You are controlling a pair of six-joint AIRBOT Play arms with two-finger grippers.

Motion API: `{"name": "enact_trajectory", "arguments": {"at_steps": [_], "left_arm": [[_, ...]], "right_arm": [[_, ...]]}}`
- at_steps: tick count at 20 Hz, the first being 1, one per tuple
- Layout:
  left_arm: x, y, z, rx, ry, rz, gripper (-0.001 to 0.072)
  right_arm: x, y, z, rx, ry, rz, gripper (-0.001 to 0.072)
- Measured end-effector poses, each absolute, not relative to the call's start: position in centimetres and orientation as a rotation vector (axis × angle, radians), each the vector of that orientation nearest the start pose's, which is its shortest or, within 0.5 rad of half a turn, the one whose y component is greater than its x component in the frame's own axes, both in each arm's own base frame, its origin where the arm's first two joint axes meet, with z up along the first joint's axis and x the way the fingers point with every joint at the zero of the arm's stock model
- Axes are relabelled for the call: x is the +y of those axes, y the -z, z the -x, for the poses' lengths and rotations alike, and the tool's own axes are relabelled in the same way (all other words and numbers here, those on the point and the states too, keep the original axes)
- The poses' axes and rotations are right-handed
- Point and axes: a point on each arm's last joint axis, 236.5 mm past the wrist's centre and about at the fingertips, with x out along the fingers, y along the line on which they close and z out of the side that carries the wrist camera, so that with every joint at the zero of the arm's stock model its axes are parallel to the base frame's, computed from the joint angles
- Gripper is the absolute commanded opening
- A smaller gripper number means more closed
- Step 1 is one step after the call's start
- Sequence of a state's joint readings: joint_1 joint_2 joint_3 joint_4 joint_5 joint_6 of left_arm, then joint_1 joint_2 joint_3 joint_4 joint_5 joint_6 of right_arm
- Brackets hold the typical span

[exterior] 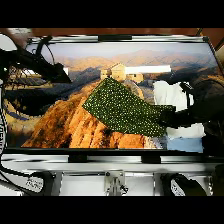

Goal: Fold the shirts.

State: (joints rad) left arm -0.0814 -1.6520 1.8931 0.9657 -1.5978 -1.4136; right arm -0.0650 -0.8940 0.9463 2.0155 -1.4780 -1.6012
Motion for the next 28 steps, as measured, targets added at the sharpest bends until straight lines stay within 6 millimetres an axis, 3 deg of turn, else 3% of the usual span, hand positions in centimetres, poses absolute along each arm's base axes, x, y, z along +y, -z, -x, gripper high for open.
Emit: {"name": "enact_trajectory", "arguments": {"at_steps": [4,7,9,13,16,19,22,24,28], "left_arm": [[-22.0,-11.7,-40.5,1.286,0.77,0.106,0.0047],[-23.0,-12.2,-40.6,1.246,0.775,0.086,0.0047],[-22.0,-12.7,-41.2,1.221,0.751,0.095,0.0047],[-17.9,-14.8,-42.8,1.151,0.665,0.142,0.0047],[-15.1,-16.2,-43.4,1.107,0.608,0.169,0.0047],[-13.8,-17.3,-43.5,1.08,0.584,0.18,0.0047],[-13.2,-17.7,-43.5,1.07,0.572,0.184,0.0047],[-13.1,-17.8,-43.3,1.07,0.574,0.185,0.0048],[-12.9,-17.6,-42.7,1.095,0.577,0.181,0.0048]], "right_arm": [[8.1,-8.2,-22.7,1.362,-0.295,-0.335,0.0065],[9.1,-9.5,-23.7,1.274,-0.32,-0.374,0.0065],[10.3,-10.7,-25.5,1.191,-0.354,-0.432,0.0065],[13.2,-11.7,-29.0,1.082,-0.423,-0.49,0.0065],[16.8,-11.6,-31.9,1.017,-0.482,-0.492,0.0065],[21.1,-11.3,-35.9,0.944,-0.526,-0.487,0.0065],[25.3,-9.5,-39.3,0.935,-0.551,-0.475,0.0066],[27.8,-7.0,-41.0,0.962,-0.556,-0.463,0.0066],[30.4,-2.2,-42.8,1.02,-0.527,-0.479,0.0067]]}}
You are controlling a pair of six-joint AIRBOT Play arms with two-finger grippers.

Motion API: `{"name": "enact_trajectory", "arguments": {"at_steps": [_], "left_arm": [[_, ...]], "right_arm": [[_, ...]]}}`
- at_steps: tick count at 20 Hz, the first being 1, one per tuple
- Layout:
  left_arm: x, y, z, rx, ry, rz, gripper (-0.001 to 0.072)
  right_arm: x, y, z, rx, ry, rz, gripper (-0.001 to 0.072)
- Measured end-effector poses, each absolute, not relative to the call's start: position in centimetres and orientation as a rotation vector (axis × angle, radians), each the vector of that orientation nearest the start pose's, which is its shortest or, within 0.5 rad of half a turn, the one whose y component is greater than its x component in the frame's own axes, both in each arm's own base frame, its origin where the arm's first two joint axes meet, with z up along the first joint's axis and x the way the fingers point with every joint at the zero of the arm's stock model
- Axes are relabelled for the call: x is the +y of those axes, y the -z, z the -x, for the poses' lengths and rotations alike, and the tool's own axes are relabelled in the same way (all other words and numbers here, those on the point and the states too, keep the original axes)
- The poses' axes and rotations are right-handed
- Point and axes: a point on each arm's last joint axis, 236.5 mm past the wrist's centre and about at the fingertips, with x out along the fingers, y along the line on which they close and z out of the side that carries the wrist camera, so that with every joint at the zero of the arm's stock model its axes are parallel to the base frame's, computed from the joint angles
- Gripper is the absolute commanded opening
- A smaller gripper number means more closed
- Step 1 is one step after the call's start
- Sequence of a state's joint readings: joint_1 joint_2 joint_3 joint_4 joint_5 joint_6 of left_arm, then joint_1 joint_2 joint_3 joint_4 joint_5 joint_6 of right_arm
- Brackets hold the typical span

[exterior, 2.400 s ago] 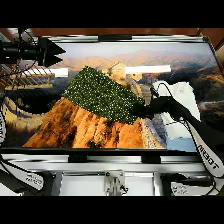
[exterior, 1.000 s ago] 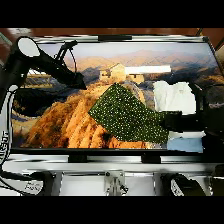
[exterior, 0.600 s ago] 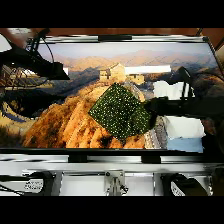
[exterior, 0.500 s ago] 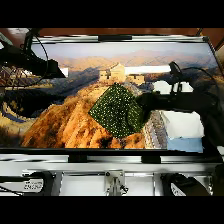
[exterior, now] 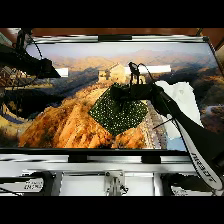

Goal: Fold the shirts.

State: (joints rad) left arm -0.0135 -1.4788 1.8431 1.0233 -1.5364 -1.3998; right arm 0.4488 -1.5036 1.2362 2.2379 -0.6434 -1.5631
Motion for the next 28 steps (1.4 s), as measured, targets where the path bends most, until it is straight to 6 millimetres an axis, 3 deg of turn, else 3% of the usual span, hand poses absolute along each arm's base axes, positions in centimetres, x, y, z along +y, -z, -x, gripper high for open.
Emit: {"name": "enact_trajectory", "arguments": {"at_steps": [2,3,4,8,11,13,15,18,19,21,23,25,28], "left_arm": [[-12.9,-17.5,-42.5,1.104,0.58,0.179,0.0048],[-12.9,-17.5,-42.5,1.107,0.581,0.178,0.0048],[-12.9,-17.5,-42.4,1.11,0.581,0.178,0.0048],[-12.9,-17.5,-42.4,1.11,0.581,0.178,0.0048],[-12.9,-17.5,-42.4,1.111,0.581,0.177,0.0047],[-12.9,-17.5,-42.4,1.11,0.582,0.177,0.0047],[-12.9,-17.5,-42.4,1.11,0.582,0.176,0.0047],[-12.9,-17.5,-42.4,1.11,0.584,0.174,0.0048],[-12.9,-17.4,-42.4,1.11,0.584,0.174,0.0047],[-12.9,-17.4,-42.4,1.11,0.584,0.174,0.0048],[-12.9,-17.4,-42.4,1.111,0.583,0.174,0.0048],[-12.9,-17.4,-42.4,1.11,0.583,0.174,0.0047],[-12.9,-17.4,-42.4,1.11,0.583,0.174,0.0047]], "right_arm": [[30.7,-0.6,-43.3,1.043,-0.503,-0.496,0.0095],[31.0,-0.1,-43.4,1.05,-0.495,-0.509,0.0271],[31.1,0.2,-43.6,1.05,-0.489,-0.515,0.058],[30.7,-0.2,-44.9,1.013,-0.465,-0.544,0.06],[28.2,-2.6,-46.5,0.954,-0.44,-0.553,0.06],[24.9,-3.9,-46.9,0.948,-0.41,-0.52,0.06],[20.4,-3.9,-46.2,1.004,-0.358,-0.462,0.06],[13.6,-0.8,-42.6,1.198,-0.265,-0.412,0.0615],[12.2,0.9,-40.7,1.273,-0.244,-0.427,0.0669],[11.8,3.7,-37.5,1.374,-0.245,-0.506,0.0669],[13.2,5.9,-35.2,1.414,-0.278,-0.6,0.0669],[14.4,7.4,-34.2,1.412,-0.293,-0.652,0.0669],[15.1,8.3,-34.2,1.372,-0.287,-0.696,0.0669]]}}
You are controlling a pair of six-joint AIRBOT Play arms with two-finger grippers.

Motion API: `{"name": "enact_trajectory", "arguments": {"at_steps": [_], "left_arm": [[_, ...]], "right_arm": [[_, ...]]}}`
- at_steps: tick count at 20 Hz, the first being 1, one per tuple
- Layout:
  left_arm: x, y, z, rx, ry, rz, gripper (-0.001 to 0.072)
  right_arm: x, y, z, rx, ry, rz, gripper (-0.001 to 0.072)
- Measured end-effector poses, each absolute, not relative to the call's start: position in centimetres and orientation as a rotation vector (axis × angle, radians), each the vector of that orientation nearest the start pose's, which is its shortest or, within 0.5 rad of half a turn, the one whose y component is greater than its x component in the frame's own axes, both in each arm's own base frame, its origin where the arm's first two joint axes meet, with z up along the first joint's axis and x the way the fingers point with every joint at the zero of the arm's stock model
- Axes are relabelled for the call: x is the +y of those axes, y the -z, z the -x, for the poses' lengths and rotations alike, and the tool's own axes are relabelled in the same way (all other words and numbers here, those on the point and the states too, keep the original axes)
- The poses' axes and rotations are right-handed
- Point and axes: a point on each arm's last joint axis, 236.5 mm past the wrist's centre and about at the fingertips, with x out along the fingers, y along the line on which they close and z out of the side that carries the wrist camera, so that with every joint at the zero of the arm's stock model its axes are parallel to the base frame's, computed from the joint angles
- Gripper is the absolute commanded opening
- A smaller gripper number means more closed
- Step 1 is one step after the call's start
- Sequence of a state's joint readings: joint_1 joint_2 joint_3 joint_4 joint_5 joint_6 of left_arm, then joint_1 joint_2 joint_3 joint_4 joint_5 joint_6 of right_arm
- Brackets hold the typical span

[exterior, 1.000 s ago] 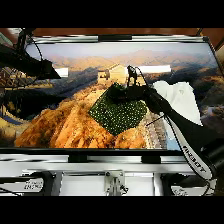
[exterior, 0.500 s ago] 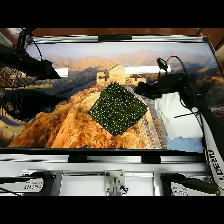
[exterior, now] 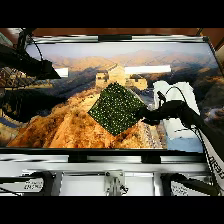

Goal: Fold the shirts.

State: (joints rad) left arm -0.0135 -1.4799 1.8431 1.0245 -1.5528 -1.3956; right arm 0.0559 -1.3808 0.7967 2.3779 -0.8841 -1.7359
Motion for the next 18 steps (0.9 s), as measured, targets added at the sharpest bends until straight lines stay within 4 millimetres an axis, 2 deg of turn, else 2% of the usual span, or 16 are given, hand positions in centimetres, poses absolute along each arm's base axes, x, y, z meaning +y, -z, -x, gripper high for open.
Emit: {"name": "enact_trajectory", "arguments": {"at_steps": [3,8,9,11,14,16,18], "left_arm": [[-12.9,-17.4,-42.4,1.11,0.583,0.174,0.0048],[-12.9,-17.4,-42.4,1.11,0.583,0.174,0.0048],[-12.9,-17.4,-42.4,1.11,0.583,0.174,0.0047],[-12.9,-17.4,-42.4,1.11,0.583,0.174,0.0048],[-12.9,-17.4,-42.4,1.11,0.583,0.174,0.0048],[-12.9,-17.4,-42.4,1.11,0.583,0.174,0.0048],[-12.9,-17.4,-42.4,1.11,0.583,0.175,0.0047]], "right_arm": [[15.5,8.9,-34.6,1.349,-0.274,-0.73,0.0669],[18.6,9.2,-35.5,1.302,-0.295,-0.779,0.0663],[19.2,9.3,-35.8,1.283,-0.29,-0.779,0.0558],[19.8,9.6,-36.4,1.247,-0.277,-0.76,0.008],[20.3,8.6,-38.2,1.174,-0.27,-0.761,0.0066],[20.1,6.3,-40.4,1.086,-0.3,-0.731,0.0066],[19.6,2.5,-43.2,0.98,-0.343,-0.7,0.0066]]}}
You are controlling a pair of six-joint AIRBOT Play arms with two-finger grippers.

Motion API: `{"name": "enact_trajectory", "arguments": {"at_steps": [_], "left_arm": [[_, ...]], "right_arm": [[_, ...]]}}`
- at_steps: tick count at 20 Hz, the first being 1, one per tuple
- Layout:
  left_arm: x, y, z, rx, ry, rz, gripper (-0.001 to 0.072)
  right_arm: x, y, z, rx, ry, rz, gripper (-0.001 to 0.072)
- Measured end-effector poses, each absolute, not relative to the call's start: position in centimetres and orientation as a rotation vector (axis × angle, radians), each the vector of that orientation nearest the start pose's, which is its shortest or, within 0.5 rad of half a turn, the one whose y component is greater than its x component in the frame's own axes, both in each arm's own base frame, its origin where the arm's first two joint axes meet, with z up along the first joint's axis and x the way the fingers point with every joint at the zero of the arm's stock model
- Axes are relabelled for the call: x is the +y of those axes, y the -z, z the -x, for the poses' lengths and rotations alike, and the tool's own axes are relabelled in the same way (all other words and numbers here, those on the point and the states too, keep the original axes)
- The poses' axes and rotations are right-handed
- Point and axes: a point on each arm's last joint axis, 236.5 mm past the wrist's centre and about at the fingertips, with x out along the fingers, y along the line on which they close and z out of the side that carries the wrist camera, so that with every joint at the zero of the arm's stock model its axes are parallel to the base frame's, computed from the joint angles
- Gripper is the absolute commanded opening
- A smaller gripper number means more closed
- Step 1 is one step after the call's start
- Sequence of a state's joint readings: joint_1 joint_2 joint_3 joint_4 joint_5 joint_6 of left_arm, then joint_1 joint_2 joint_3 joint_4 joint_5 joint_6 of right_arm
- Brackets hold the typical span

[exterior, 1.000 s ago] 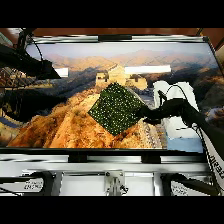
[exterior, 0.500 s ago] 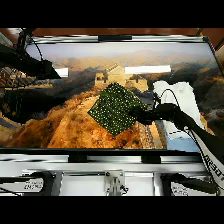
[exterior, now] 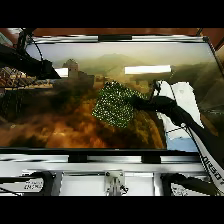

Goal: Fold the shirts.

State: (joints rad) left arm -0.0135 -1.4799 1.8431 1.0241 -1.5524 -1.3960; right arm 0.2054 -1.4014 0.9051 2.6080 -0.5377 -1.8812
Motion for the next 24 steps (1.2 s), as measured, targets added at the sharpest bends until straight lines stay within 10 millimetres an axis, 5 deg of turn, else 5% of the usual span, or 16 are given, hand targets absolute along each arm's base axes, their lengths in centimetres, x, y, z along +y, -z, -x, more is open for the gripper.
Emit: {"name": "enact_trajectory", "arguments": {"at_steps": [7,12,15,19,24], "left_arm": [[-12.9,-17.4,-42.4,1.11,0.583,0.175,0.0048],[-12.9,-17.4,-42.4,1.11,0.583,0.175,0.0048],[-12.9,-17.4,-42.4,1.11,0.583,0.175,0.0048],[-12.9,-17.4,-42.4,1.11,0.583,0.175,0.0048],[-12.9,-17.4,-42.4,1.111,0.582,0.176,0.0047]], "right_arm": [[15.4,-13.7,-51.2,0.61,-0.413,-0.652,0.0066],[8.9,-22.4,-54.1,0.41,-0.345,-0.663,0.0066],[3.0,-24.3,-54.9,0.35,-0.244,-0.707,0.0066],[-3.9,-24.3,-54.6,0.332,-0.114,-0.76,0.0066],[-7.6,-23.8,-54.1,0.333,-0.032,-0.835,0.0066]]}}
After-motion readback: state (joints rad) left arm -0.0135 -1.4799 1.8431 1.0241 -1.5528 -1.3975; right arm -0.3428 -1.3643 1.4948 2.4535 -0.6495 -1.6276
